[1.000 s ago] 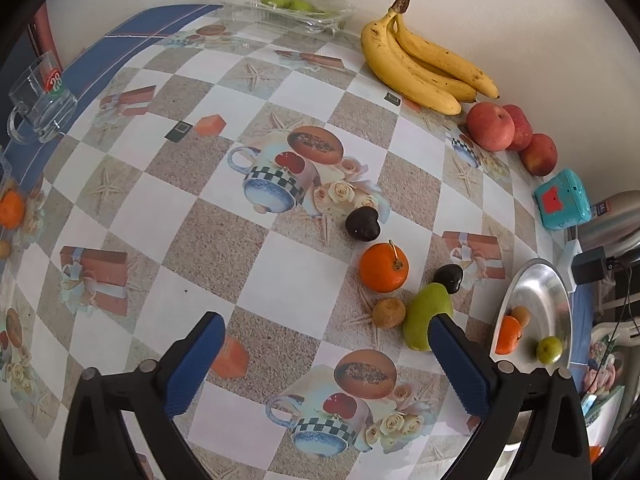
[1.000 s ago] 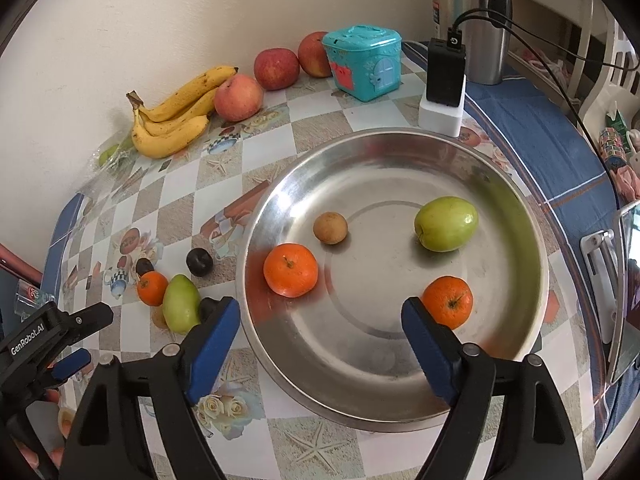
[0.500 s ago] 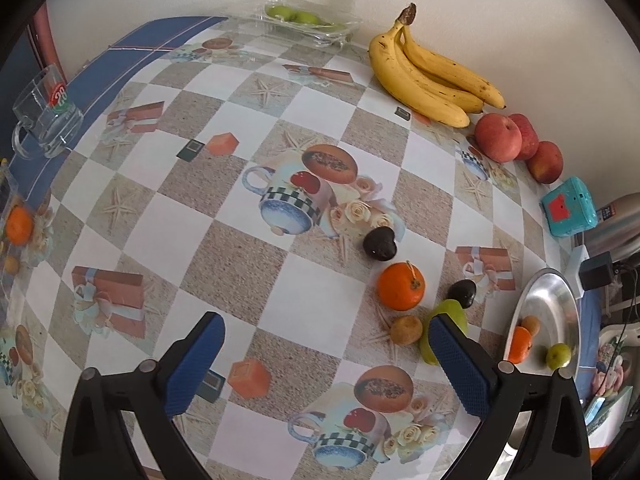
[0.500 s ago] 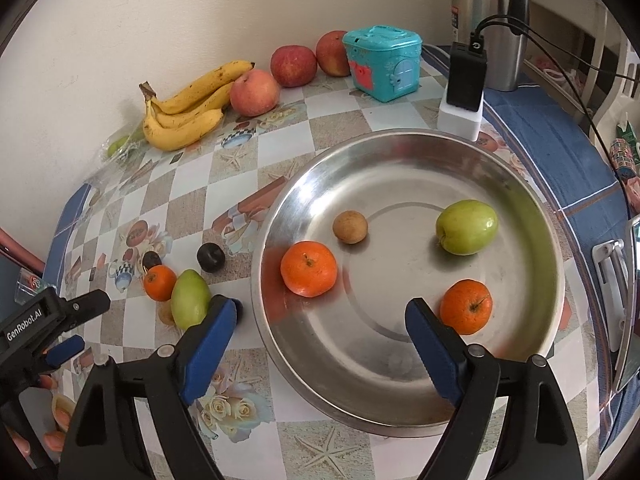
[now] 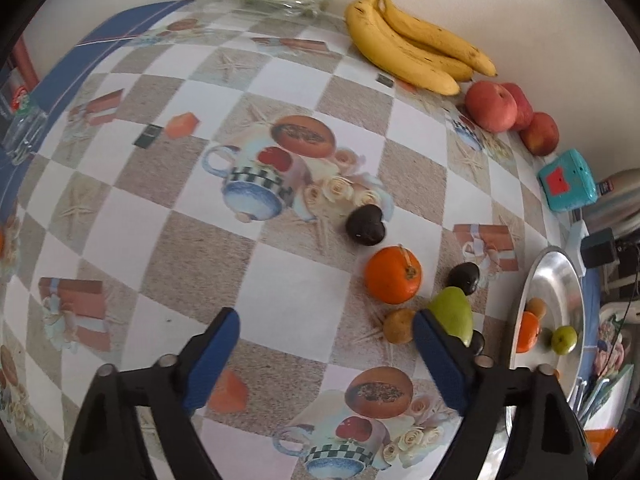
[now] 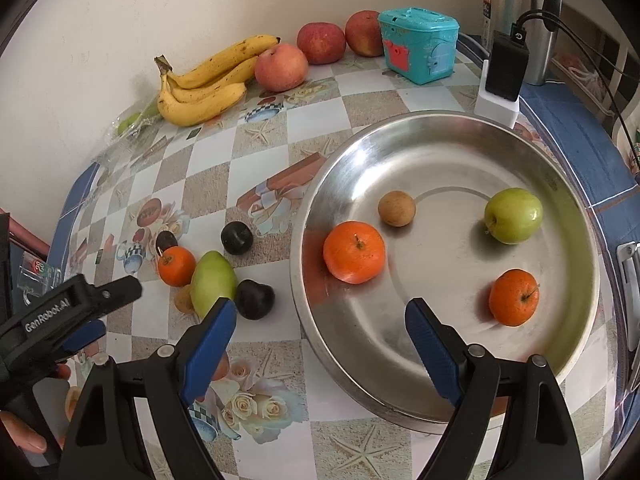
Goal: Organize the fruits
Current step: 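Move the left gripper to a kiwi while the right gripper moves toward a green pear, then close the left gripper on the kiwi beside the green pear, then close the right gripper around the large green pear while the left gripper holds the kiwi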
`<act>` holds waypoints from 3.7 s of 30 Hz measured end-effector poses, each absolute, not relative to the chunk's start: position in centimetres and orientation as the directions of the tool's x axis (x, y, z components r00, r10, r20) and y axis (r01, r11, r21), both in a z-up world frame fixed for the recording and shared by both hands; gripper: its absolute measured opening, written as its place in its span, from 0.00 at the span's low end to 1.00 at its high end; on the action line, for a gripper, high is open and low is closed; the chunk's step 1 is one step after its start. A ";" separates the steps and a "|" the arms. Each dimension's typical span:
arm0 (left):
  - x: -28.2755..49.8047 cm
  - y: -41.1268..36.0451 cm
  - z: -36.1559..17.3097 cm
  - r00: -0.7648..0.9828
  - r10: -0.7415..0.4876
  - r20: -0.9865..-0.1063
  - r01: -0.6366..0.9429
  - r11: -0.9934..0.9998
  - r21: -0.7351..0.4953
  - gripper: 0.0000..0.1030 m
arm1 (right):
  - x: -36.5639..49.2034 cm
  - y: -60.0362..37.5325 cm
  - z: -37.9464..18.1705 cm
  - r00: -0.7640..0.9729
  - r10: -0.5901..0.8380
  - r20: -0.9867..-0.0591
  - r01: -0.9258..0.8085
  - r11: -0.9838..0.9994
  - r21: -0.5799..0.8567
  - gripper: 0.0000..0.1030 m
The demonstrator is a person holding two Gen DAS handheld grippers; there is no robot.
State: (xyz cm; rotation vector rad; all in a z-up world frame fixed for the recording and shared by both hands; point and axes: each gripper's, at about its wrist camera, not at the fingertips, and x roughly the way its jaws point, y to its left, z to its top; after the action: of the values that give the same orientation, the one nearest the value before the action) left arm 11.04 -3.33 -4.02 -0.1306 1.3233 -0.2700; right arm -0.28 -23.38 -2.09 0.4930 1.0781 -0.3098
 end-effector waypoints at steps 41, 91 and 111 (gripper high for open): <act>10.9 -4.7 -4.7 0.163 -0.428 -0.889 0.134 0.902 -0.410 0.21 | -0.4 -23.8 -2.3 0.433 -0.009 -0.901 0.489 0.842 0.226 0.84; 13.2 1.3 -4.6 0.176 -0.446 -0.878 -0.019 0.890 -0.456 0.21 | 6.6 -15.2 -3.8 0.447 -0.010 -0.895 0.223 0.969 0.101 0.40; 14.5 1.9 -5.6 0.195 -0.423 -0.885 0.007 0.903 -0.430 0.22 | 6.3 -15.8 -0.6 0.522 0.084 -0.849 0.235 0.943 0.238 0.30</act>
State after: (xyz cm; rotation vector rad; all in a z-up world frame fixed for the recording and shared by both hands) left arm 14.50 1.92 -5.60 -0.3674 1.3488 -0.3107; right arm 6.26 -15.78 -0.55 0.3438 1.0234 -0.0924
